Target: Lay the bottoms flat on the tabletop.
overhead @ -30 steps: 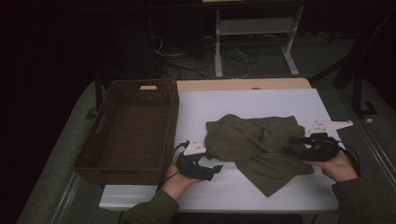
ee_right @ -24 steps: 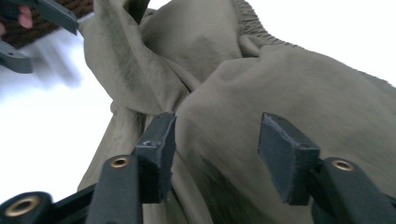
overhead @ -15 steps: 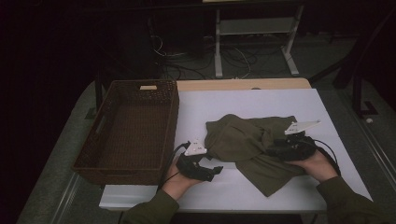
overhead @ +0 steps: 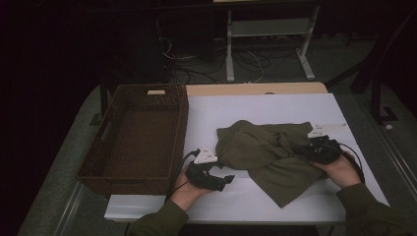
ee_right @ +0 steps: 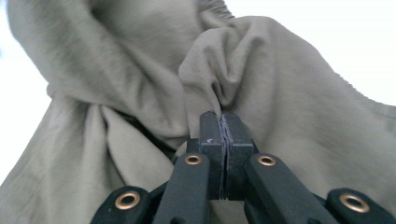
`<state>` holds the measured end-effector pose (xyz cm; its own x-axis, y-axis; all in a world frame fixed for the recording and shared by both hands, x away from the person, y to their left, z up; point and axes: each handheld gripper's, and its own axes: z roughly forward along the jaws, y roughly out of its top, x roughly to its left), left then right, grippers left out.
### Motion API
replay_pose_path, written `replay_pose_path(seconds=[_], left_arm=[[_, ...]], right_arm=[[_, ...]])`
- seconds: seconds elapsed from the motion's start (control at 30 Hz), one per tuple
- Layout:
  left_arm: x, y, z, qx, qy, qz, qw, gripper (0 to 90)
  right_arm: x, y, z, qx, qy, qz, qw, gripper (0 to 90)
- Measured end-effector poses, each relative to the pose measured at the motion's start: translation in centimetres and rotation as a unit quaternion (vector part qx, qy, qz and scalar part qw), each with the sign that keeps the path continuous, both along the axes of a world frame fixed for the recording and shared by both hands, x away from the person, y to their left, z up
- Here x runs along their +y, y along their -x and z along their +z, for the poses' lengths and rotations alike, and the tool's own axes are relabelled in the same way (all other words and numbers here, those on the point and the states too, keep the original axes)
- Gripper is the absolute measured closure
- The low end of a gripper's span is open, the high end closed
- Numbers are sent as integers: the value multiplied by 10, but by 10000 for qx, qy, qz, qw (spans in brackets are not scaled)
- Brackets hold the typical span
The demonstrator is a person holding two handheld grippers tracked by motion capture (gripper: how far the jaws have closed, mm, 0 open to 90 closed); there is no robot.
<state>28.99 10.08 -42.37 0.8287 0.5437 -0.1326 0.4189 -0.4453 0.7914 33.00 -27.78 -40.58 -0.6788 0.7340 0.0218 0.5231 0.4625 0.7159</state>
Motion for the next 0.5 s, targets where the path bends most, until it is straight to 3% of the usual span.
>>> replay_pose_path(seconds=[0.27, 0.5], left_arm=[[-1, 0, -1, 24, 1, -2, 10000, 245], [0, -1, -1, 37, 9, 11, 10000, 245]], right_arm=[[-25, -21, 6, -231, -29, -492, 9985, 882], [-48, -44, 3, -284, -74, -995, 9946, 882]])
